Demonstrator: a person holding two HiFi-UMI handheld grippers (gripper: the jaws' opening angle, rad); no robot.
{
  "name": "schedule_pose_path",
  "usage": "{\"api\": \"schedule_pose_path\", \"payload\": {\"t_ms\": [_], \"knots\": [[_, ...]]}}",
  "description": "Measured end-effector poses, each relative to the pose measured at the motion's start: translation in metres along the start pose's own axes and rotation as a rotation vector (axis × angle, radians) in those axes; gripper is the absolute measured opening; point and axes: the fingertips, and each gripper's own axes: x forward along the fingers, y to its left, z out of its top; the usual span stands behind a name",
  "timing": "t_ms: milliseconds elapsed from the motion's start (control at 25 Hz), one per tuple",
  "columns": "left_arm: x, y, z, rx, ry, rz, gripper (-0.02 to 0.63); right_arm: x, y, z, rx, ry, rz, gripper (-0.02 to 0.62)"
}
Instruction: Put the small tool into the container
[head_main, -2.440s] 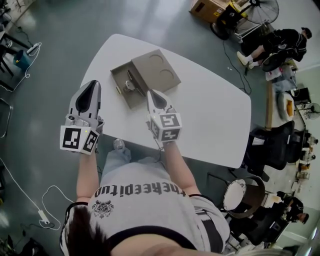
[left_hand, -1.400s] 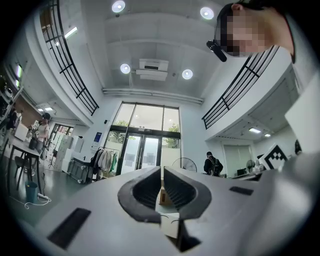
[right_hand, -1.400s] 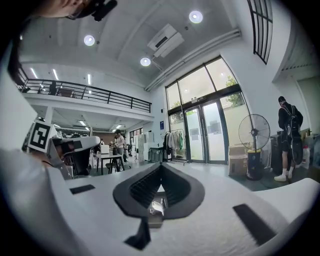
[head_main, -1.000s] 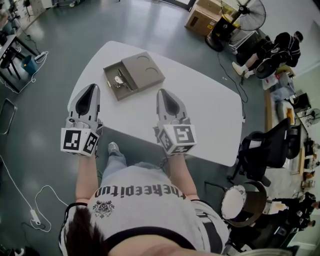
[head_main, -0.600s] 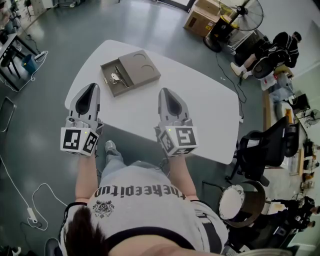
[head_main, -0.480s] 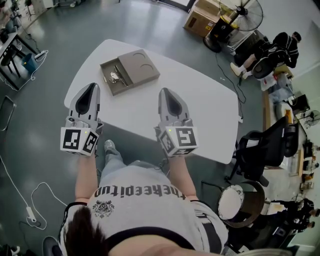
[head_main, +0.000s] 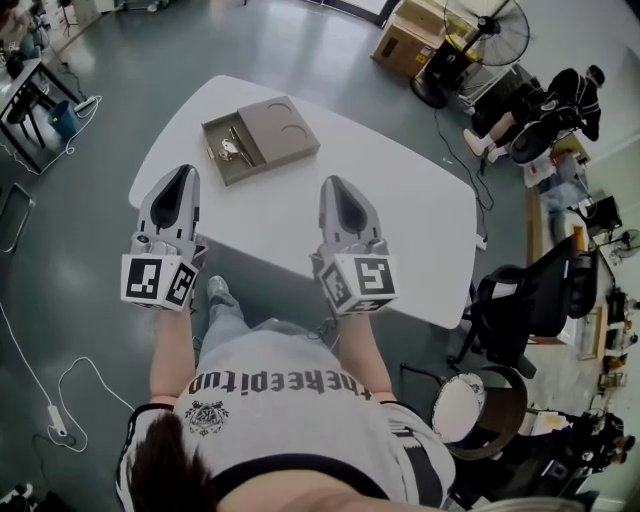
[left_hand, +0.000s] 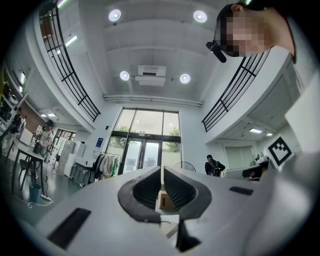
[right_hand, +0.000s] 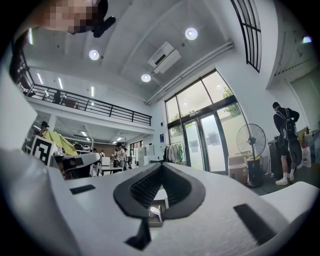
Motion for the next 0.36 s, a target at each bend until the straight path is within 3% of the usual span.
{"api": "schedule_pose_path", "payload": {"t_ms": [360], "knots": [[-0.0018, 0.0004, 0.0027, 0.007, -0.003, 0.014, 0.017, -0.0001, 0.0001, 0.0032, 0.01, -0.007, 0.005, -0.005]]}}
